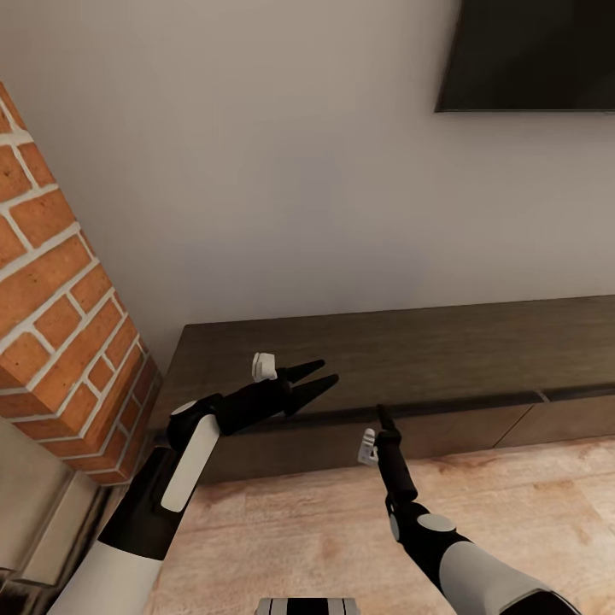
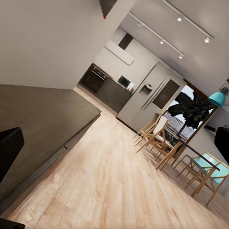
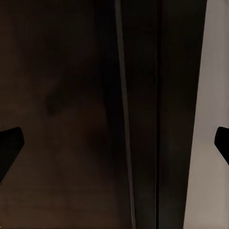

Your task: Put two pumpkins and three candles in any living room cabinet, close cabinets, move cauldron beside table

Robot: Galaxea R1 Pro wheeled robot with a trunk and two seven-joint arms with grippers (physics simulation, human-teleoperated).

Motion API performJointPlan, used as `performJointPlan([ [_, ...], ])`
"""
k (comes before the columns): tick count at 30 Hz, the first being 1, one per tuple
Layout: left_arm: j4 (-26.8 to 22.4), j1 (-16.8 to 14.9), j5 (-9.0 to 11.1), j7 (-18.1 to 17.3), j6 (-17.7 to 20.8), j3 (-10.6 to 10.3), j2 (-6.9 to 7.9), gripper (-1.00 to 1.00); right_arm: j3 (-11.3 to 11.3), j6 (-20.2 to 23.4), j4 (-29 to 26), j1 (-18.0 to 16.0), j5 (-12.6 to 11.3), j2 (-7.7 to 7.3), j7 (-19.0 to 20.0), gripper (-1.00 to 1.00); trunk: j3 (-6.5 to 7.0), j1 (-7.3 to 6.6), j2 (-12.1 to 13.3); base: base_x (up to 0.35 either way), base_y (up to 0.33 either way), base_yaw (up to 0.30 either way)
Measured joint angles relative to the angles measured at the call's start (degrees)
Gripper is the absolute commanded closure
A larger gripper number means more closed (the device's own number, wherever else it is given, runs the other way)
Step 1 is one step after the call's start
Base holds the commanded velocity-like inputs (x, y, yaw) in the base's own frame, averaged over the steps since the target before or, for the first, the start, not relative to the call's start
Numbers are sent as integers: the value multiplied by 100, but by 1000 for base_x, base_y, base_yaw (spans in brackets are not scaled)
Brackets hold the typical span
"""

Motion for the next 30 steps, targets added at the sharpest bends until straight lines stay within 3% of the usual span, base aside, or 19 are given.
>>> performJointPlan([
  [13,-2,2,6,-17,0,-4,-6,-100,-17,11,7,-13,-9,121,24,-100,0,0,0,1,0,0],
  [20,-2,1,4,-22,0,-5,-6,-100,-17,19,-1,-10,-7,129,288,-100,0,-1,0,80,0,0],
  [21,-2,1,4,-19,0,-4,-8,-100,-22,21,-6,-9,-3,130,297,100,1,-1,-1,6,0,0],
  [30,4,2,-3,-18,0,0,-6,-100,-19,46,-1,-8,-7,138,286,100,1,-1,0,0,0,0],
])
